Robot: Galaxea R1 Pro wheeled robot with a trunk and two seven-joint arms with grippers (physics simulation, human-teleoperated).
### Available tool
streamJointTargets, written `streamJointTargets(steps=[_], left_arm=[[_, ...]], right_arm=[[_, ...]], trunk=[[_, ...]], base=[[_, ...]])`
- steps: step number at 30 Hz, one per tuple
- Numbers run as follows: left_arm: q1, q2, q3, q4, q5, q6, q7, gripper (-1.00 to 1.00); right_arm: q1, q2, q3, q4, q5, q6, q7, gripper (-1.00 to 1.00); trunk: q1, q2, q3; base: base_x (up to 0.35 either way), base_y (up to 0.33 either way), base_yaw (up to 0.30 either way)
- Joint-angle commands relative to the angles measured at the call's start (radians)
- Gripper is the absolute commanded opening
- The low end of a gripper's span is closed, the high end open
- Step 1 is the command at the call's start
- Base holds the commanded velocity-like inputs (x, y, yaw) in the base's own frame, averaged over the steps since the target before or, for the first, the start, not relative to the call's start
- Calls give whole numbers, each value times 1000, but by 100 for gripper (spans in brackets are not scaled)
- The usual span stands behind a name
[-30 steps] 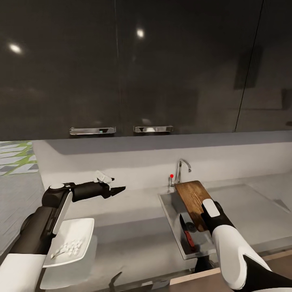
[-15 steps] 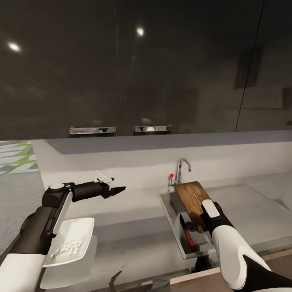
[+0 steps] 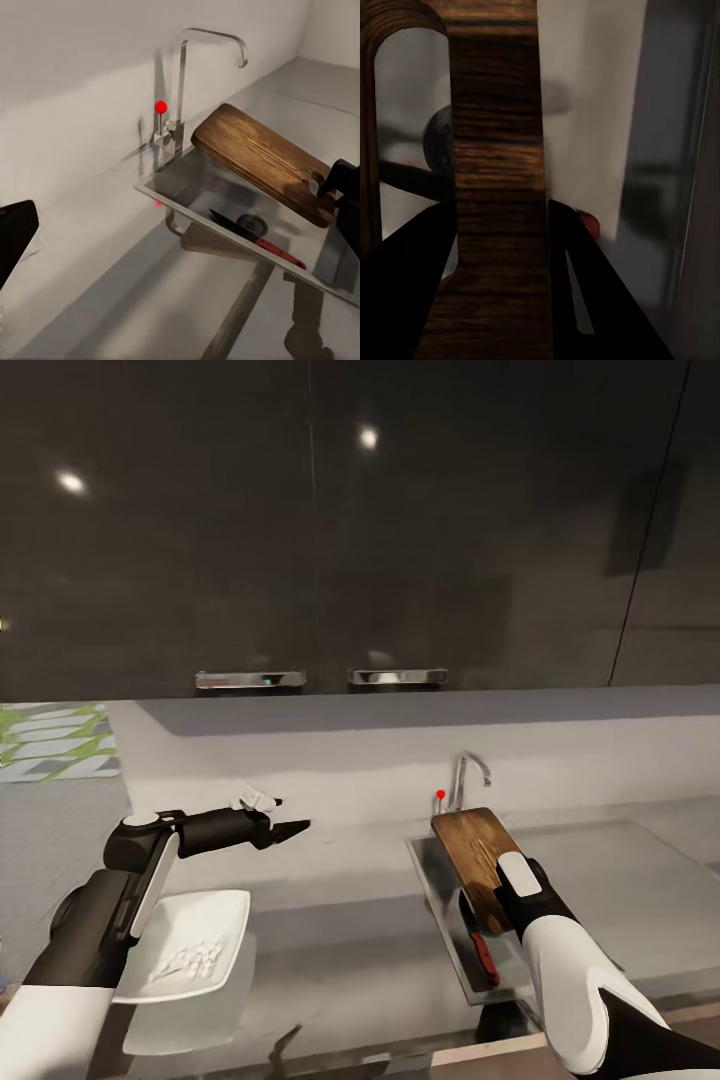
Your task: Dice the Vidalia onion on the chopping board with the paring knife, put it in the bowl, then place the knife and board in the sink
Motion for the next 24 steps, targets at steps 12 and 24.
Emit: streamJointTargets(steps=[12,24], left_arm=[[0,1,1,0,2,6,-1,100],[0,1,1,1,2,6,-1,100]], right_arm=[[-1,1,-4,-3,3,10,-3,-100],[0,1,-4,-3,3,10,-3,-100]], trunk=[[0,-1,0],[0,-1,0]], base=[[0,-30,8],[0,0,-46]])
